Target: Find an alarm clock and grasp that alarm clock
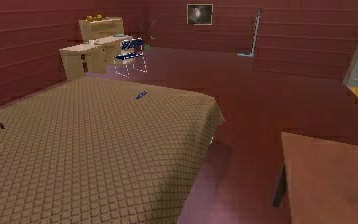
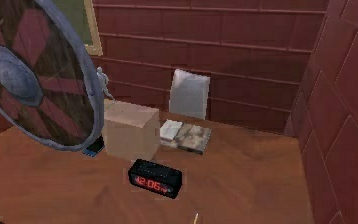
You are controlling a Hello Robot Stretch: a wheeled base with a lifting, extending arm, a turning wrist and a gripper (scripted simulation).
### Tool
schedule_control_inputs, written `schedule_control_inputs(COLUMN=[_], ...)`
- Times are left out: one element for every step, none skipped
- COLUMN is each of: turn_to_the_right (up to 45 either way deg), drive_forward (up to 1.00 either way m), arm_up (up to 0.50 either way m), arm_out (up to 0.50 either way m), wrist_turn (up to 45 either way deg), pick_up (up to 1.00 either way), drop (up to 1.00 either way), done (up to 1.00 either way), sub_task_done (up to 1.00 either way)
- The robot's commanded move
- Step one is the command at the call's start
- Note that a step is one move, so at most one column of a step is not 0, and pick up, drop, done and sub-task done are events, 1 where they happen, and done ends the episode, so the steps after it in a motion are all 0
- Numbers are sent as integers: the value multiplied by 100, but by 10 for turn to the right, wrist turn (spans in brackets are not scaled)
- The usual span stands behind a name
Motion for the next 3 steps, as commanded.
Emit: schedule_control_inputs(turn_to_the_right=[0,0,0], drive_forward=[0,0,0], arm_up=[50,22,0], arm_out=[0,0,26], wrist_turn=[0,0,0], pick_up=[0,0,0], drop=[0,0,0], done=[0,0,0], sub_task_done=[0,0,0])
